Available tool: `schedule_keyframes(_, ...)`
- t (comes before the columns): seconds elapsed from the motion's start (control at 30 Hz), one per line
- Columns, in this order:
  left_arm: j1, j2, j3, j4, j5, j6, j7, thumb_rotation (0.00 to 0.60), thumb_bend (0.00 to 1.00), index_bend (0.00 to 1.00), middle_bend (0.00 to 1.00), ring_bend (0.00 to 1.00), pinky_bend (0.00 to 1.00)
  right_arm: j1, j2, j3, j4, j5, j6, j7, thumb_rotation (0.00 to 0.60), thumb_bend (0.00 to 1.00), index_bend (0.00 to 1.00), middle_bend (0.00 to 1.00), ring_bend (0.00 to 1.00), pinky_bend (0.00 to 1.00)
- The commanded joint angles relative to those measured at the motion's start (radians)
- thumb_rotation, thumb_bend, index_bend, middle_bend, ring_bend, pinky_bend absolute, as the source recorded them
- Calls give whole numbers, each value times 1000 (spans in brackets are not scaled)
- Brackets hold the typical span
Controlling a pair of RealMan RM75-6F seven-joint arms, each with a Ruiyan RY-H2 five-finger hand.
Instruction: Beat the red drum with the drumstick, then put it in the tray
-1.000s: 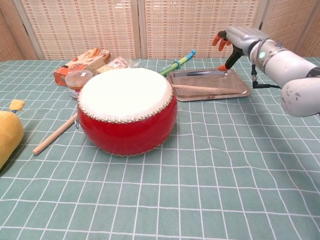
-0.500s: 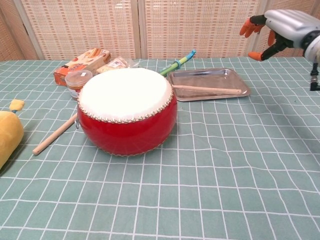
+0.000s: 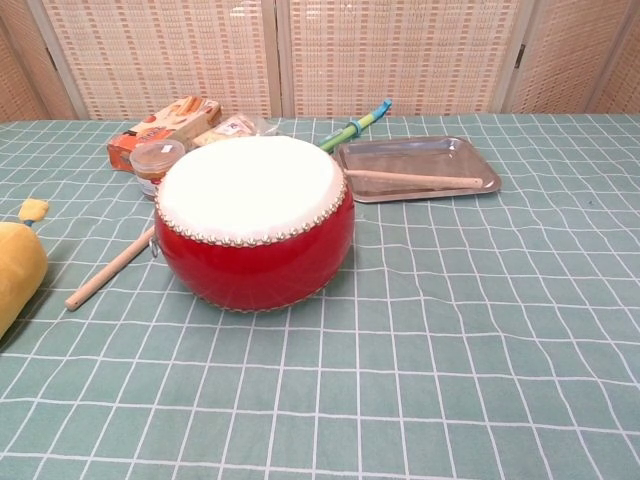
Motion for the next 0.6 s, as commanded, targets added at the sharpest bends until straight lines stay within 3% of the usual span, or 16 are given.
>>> schedule_keyframes(0.03,-2,5,-1,-11,3,2,9,600,395,21,0,0,0,-58,8,-41,-24,-51,57,10,600,351,188,223,93,180)
schedule_keyframes(0.1,-2,10,3,-25,8,6,21,600,396,21,0,0,0,-123,-1,-94,-41,-121,124,39,600,352,135,185,49,131)
schedule_keyframes(0.23,0,16,4,-40,9,11,30,600,396,21,0,0,0,-166,-22,-130,-26,-190,160,49,600,352,40,110,0,1)
schedule_keyframes(0.43,0,20,4,-47,10,17,37,600,396,21,0,0,0,-214,3,-161,-83,-210,164,2,600,352,0,3,0,0)
schedule_keyframes(0.6,-1,22,5,-49,12,20,37,600,396,21,0,0,0,-236,26,-162,-106,-221,168,4,600,354,0,0,0,0)
